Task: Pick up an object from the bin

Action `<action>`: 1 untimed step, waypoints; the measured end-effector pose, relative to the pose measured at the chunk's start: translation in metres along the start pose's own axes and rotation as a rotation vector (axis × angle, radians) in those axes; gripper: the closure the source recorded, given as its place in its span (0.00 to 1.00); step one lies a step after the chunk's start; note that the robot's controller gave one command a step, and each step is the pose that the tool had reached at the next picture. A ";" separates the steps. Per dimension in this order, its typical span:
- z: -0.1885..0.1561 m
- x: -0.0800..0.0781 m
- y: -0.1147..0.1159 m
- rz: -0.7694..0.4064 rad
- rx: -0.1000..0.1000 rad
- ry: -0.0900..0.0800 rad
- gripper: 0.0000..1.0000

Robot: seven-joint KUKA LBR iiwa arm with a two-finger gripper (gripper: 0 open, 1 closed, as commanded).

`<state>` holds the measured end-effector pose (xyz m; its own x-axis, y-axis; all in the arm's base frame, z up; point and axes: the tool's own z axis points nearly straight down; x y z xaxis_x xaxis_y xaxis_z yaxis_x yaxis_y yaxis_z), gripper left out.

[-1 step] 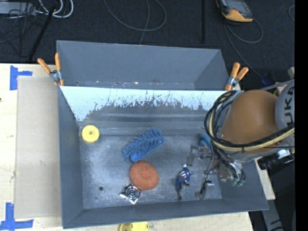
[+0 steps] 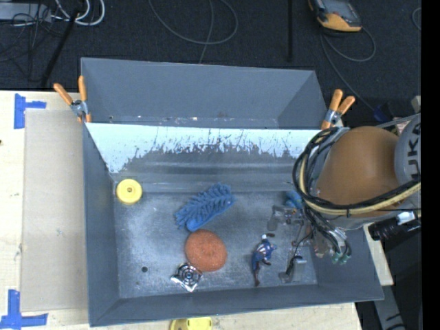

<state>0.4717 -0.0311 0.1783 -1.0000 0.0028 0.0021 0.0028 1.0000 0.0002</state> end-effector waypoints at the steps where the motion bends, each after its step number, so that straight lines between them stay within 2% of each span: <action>1: 0.061 -0.015 0.001 -0.068 0.001 -0.007 0.00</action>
Offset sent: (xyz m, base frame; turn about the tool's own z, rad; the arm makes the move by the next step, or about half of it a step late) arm 0.0383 -0.0066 -0.0978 -0.1021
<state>0.4870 -0.0297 0.1175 -0.9979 -0.0651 -0.0048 -0.0651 0.9979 -0.0006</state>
